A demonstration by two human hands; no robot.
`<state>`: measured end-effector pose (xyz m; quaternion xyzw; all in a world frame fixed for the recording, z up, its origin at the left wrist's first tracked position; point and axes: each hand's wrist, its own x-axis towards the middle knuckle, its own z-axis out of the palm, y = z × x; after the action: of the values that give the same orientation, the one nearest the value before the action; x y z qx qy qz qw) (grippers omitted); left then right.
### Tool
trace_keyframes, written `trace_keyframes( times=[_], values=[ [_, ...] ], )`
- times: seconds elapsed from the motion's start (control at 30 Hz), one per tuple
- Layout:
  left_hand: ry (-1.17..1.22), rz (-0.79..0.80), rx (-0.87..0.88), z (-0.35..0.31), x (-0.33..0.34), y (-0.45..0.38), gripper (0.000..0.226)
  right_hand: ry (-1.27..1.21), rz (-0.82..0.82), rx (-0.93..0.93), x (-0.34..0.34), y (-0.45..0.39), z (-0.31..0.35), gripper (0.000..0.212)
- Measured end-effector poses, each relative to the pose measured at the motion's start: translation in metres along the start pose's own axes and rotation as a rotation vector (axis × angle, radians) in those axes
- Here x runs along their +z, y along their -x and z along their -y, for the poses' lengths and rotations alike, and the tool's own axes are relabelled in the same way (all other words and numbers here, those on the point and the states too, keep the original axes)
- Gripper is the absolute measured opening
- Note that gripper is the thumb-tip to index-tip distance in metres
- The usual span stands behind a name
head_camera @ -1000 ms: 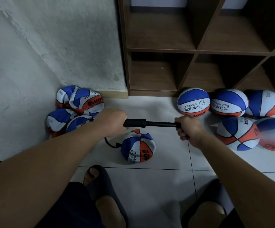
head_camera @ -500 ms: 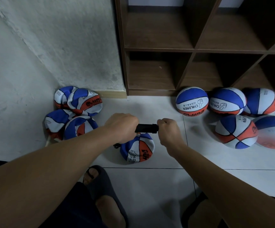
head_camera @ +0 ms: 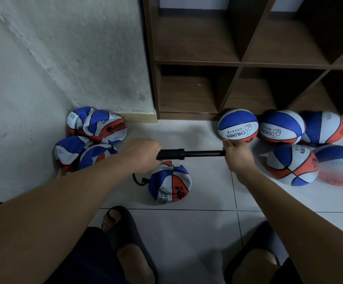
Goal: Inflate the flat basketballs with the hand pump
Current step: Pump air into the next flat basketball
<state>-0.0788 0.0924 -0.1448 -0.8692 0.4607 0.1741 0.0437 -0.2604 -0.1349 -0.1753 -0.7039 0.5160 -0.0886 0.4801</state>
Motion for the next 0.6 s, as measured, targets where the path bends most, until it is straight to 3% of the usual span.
trace_keyframes(
  times=[0.4,0.6],
  values=[
    [-0.019,-0.042,0.038,-0.024,0.007,-0.007,0.025,0.033,0.045,-0.166,0.049,0.056,0.029,0.047],
    [-0.014,-0.022,0.045,-0.027,0.003,-0.006,0.020,0.035,0.101,-0.146,0.049,0.054,0.030,0.046]
  ],
)
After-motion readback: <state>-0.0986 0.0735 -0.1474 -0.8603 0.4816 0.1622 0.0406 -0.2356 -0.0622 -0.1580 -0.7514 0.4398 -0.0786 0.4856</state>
